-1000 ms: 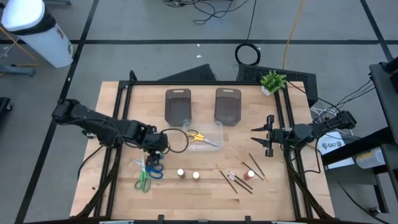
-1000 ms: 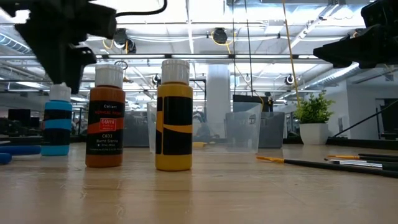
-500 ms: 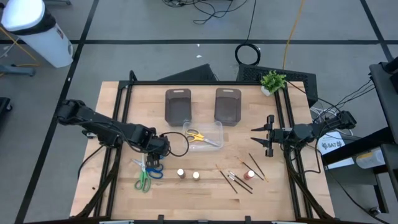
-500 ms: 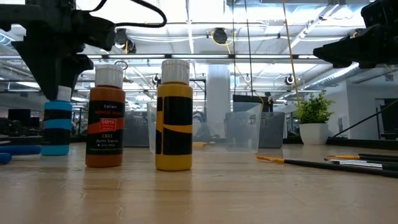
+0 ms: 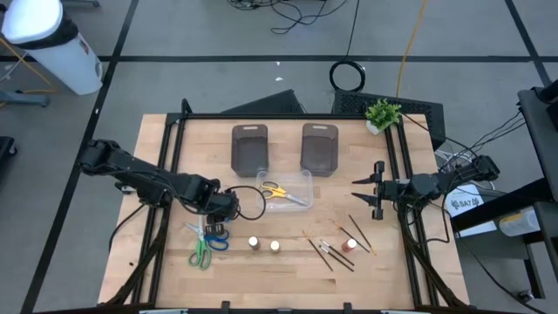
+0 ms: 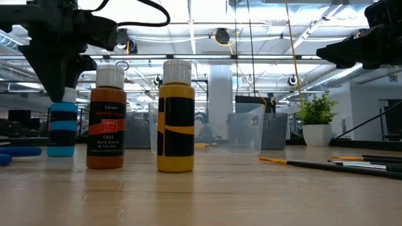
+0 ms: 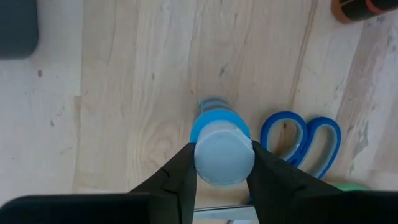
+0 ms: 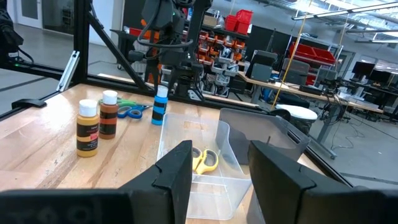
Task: Pick & Place Paint Supplies
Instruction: Put the blue paint bottle into the left black bin
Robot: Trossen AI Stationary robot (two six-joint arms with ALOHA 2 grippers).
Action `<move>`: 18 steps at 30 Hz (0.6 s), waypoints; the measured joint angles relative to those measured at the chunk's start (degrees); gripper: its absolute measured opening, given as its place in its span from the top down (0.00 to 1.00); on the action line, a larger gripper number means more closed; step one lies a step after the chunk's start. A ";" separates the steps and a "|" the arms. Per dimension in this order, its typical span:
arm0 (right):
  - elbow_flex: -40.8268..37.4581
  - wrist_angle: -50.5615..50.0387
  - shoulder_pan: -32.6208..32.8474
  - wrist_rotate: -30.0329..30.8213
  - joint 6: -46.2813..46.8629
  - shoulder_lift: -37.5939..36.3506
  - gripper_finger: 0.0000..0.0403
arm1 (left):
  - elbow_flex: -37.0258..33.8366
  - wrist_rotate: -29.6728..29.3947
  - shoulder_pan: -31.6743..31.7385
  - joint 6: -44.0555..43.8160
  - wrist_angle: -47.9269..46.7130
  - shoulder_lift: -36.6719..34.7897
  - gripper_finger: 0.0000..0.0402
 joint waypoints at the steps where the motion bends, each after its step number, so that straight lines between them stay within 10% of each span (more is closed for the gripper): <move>1: 0.02 0.00 0.00 0.00 0.00 0.00 0.65 | 0.00 -0.43 0.00 0.02 -0.02 0.00 0.70; 18: 0.01 -0.02 -0.01 0.00 0.00 0.00 0.65 | 23.99 -5.27 11.40 3.36 -17.52 -0.26 0.70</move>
